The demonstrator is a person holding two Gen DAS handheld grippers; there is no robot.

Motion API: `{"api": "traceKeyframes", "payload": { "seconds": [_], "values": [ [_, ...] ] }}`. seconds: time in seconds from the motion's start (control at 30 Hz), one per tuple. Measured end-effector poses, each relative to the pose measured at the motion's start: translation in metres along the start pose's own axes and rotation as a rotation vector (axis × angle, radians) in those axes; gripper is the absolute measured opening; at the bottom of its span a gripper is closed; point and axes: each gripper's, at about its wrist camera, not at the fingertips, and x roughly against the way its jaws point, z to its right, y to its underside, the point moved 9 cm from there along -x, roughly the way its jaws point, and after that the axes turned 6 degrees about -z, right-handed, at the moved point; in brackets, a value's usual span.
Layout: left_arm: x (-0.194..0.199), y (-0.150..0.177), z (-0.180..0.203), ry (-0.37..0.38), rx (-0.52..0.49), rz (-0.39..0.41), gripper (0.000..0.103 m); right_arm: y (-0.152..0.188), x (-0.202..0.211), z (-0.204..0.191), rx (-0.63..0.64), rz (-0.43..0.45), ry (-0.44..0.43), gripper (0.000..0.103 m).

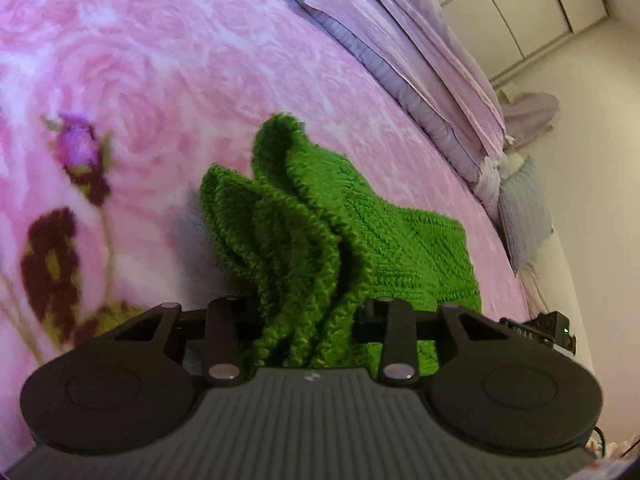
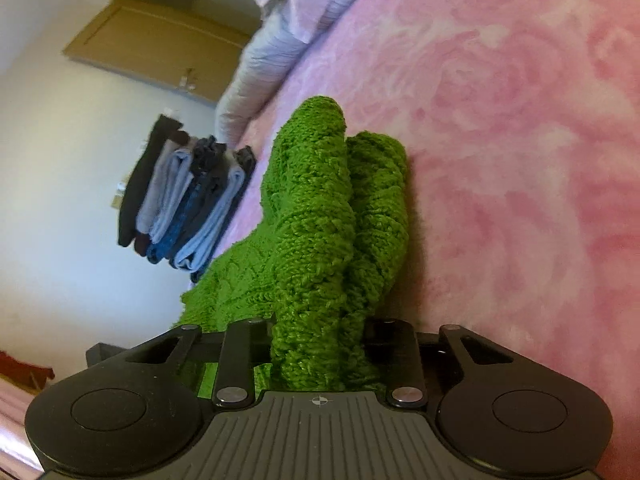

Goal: Fold large clothes
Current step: 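Grasp the folded vest with the left gripper while the right gripper grasps it too, then lift the folded vest with both grippers and carry it toward the clothes stack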

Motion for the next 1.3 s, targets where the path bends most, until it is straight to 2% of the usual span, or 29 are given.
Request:
{"api": "traceKeyframes", "payload": {
  "seconds": [0.13,0.27,0.4,0.53,0.7,0.87,1.0,1.1,1.17,1.3],
  "values": [
    [0.013,-0.002,0.016,-0.030,0.043,-0.008,0.028,-0.009,0.004,-0.024,-0.022,-0.069,0.094,0.024],
    [0.047,-0.006,0.041,-0.061,0.138,-0.007,0.027,-0.027,0.012,-0.073,-0.011,-0.168,0.110,0.024],
    [0.114,-0.026,0.075,-0.077,0.229,0.102,0.027,-0.057,0.019,-0.139,0.036,-0.240,0.061,0.024],
    [0.179,-0.066,0.100,-0.118,0.266,0.234,0.027,-0.095,0.005,-0.213,0.117,-0.305,0.006,0.024],
    [0.246,-0.143,0.092,-0.167,0.277,0.388,0.027,-0.149,-0.059,-0.309,0.241,-0.357,-0.068,0.024],
    [0.307,-0.251,0.064,-0.189,0.270,0.536,0.028,-0.212,-0.146,-0.416,0.369,-0.343,-0.130,0.024],
    [0.343,-0.333,0.032,-0.194,0.254,0.622,0.028,-0.262,-0.218,-0.484,0.447,-0.330,-0.158,0.024],
    [0.356,-0.384,0.003,-0.178,0.256,0.657,0.028,-0.292,-0.267,-0.517,0.507,-0.313,-0.165,0.024],
    [0.357,-0.408,-0.020,-0.166,0.276,0.668,0.028,-0.306,-0.299,-0.527,0.520,-0.320,-0.166,0.024],
    [0.345,-0.434,-0.059,-0.169,0.302,0.662,0.028,-0.318,-0.350,-0.518,0.522,-0.344,-0.157,0.024]
  ]
}}
